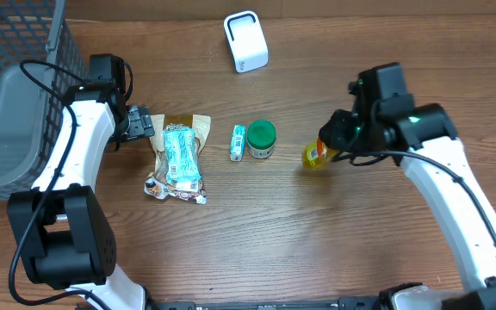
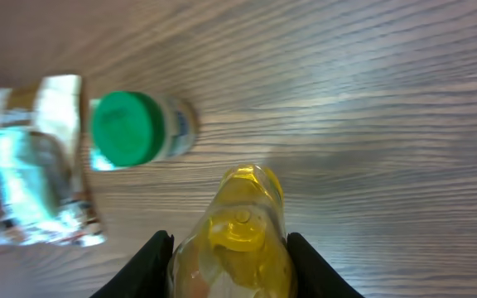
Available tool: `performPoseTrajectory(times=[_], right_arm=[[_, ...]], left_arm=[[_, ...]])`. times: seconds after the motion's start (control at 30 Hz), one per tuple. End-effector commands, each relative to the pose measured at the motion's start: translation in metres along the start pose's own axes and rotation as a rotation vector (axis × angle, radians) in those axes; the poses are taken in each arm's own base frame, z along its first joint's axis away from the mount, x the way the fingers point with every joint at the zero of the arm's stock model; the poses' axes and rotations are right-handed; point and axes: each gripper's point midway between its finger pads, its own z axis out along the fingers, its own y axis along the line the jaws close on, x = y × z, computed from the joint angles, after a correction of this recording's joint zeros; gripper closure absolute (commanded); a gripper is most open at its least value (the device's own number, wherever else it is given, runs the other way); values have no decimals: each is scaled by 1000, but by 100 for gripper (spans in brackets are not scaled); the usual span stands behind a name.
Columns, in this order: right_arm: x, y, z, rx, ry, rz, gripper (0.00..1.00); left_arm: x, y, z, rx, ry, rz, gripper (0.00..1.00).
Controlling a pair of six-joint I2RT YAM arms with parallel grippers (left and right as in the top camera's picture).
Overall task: Scan the item barcode
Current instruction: 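Set the Vim bottle back upright onto the table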
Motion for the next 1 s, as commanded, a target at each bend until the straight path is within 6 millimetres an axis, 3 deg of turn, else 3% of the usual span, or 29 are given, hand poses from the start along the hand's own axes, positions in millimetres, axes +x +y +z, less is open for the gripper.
performPoseTrajectory(times=[0.0,0.2,0.83,0.97], right_arm=[[-1,-11,16,118,-8,-32,75],[3,-8,36,150,24,-60,75],[-8,-10,39,170,-22,-64,75],[-9,-14,51,178,-42,-65,75]], left_arm=[[-3,1,-2,-10,-12,5,0],[-3,1,-2,-10,-12,6,0],[-3,1,-2,-10,-12,5,0],[-3,1,-2,-10,-12,5,1]])
